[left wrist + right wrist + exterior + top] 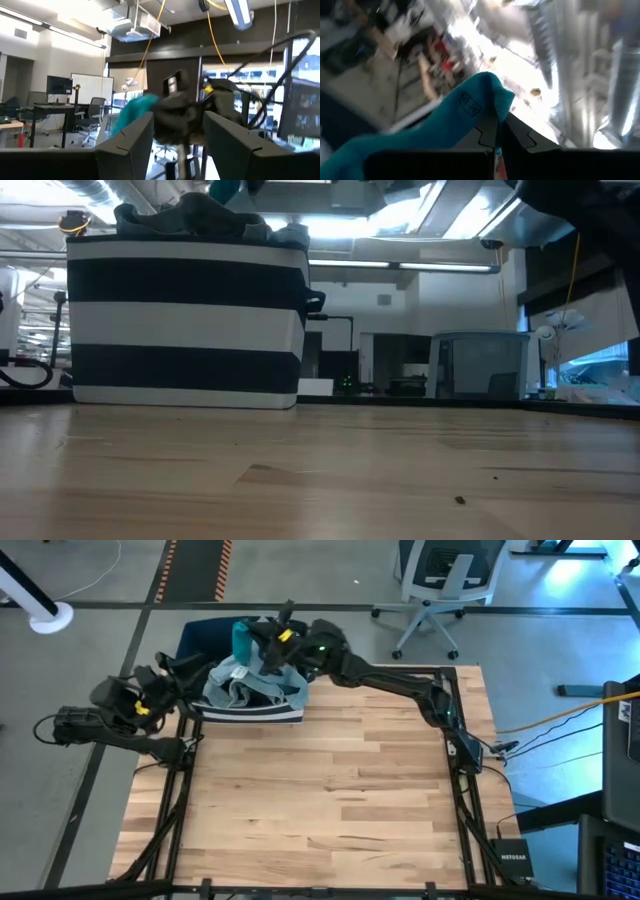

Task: Sort clothes
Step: Put the blue sock into the blue laundry bin

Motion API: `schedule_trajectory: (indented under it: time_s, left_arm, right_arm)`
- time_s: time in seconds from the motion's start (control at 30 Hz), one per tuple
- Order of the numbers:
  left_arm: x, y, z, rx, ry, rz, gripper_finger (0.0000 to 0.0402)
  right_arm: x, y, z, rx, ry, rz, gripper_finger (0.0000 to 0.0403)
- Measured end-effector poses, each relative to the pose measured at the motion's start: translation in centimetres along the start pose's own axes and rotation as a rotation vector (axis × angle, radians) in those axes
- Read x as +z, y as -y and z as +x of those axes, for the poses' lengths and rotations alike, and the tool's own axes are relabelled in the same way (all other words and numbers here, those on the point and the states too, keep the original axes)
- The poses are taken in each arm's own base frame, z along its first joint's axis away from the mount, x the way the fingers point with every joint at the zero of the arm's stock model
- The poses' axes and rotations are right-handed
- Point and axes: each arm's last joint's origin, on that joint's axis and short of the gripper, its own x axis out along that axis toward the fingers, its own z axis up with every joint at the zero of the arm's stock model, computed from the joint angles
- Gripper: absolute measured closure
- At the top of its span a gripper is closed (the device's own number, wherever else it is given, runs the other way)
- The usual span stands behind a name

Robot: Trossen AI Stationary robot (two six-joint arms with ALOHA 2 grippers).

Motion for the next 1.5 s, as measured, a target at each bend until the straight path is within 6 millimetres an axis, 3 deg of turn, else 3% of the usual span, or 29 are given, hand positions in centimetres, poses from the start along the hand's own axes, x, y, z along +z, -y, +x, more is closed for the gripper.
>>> schedule_trajectory:
  time_s: [0.17, 0.33, 0.47, 0.6, 0.83, 1.07, 1.3, 1.5]
  left_arm:
    - [-0.8, 0.3, 0.1, -0.014, -0.060, 0.030, 0.0233]
    - [-1.1, 0.4, 0.1, -0.018, -0.084, 0.029, 0.0233]
    - [-1.7, 0.5, 0.2, -0.025, -0.135, 0.036, 0.0233]
    - [-2.8, 0.9, 0.4, -0.018, -0.214, 0.061, 0.0233]
    - [-4.8, 2.5, 1.9, -0.015, -0.293, 0.114, 0.0233]
    - [-6.7, 3.0, 5.4, 0.180, -0.334, 0.198, 0.0233]
    - [-6.5, 1.9, 10.6, 0.349, -0.381, 0.243, 0.0233]
    - [-8.2, -0.9, 14.0, 0.503, -0.528, 0.312, 0.0233]
  right_arm:
    - [-1.8, -2.1, 0.1, 0.150, -0.143, 0.011, 0.0354]
    - [-2.1, -2.3, -0.6, 0.343, -0.248, 0.064, 0.0263]
    - [-1.0, -0.4, -2.2, 0.425, -0.283, 0.051, 0.0192]
    - [0.2, 1.8, -4.0, 0.497, -0.323, 0.041, 0.0152]
    - [3.0, 7.1, -7.8, 0.525, -0.348, 0.038, 0.0142]
    - [4.8, 10.0, -11.4, 0.582, -0.392, 0.073, 0.0143]
    - [5.2, 10.8, -13.0, 0.633, -0.437, 0.099, 0.0143]
    - [5.1, 10.7, -13.3, 0.659, -0.462, 0.115, 0.0143]
